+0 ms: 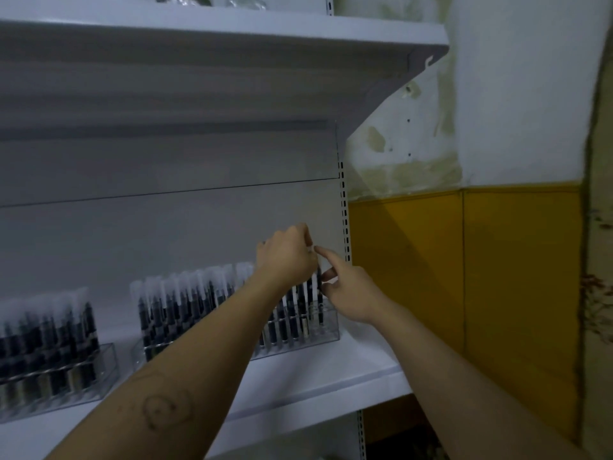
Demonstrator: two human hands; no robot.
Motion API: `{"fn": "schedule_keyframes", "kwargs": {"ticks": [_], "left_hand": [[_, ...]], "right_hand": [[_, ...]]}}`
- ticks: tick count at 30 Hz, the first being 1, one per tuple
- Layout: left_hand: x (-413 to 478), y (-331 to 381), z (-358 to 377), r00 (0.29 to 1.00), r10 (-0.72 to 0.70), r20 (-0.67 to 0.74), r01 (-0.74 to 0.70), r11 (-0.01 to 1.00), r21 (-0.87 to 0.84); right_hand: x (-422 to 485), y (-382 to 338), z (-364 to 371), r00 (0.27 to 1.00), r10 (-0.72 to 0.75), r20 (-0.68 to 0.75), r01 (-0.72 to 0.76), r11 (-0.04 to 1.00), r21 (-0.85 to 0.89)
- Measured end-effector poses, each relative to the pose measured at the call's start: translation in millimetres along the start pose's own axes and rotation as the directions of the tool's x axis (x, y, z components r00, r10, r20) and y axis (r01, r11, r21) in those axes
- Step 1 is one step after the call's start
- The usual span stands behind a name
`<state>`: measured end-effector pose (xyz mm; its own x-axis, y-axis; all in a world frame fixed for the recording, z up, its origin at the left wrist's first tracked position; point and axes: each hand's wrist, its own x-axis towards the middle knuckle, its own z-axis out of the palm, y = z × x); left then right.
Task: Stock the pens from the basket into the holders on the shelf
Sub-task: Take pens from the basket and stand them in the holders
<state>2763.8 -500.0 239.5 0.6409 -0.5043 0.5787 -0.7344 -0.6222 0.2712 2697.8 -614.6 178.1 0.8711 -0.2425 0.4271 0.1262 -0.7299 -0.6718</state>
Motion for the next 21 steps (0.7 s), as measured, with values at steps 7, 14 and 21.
{"fn": "schedule_keyframes", "kwargs": {"ticks": [7,14,21], "left_hand": [[-6.0,-9.2,6.4,0.998,0.004,0.06,-0.012,0.992,0.123],[-20.3,-18.4,-9.9,0.98,0.137,0.142,-0.177,0.93,0.322],[-64.9,-25.6,-46.0,0.968,0.248,0.047,-0.251,0.924,0.29]], "right_hand": [[-1.9,-2.2,-2.6,0.999,0.035,0.032,-0.033,0.999,-0.043],[-11.1,-11.3,-13.9,0.996,-0.001,-0.088,-0.009,0.993,-0.119],[-37.5,-47.3,-17.2,0.991,-0.091,-0.103,0.058,0.957,-0.283]]}}
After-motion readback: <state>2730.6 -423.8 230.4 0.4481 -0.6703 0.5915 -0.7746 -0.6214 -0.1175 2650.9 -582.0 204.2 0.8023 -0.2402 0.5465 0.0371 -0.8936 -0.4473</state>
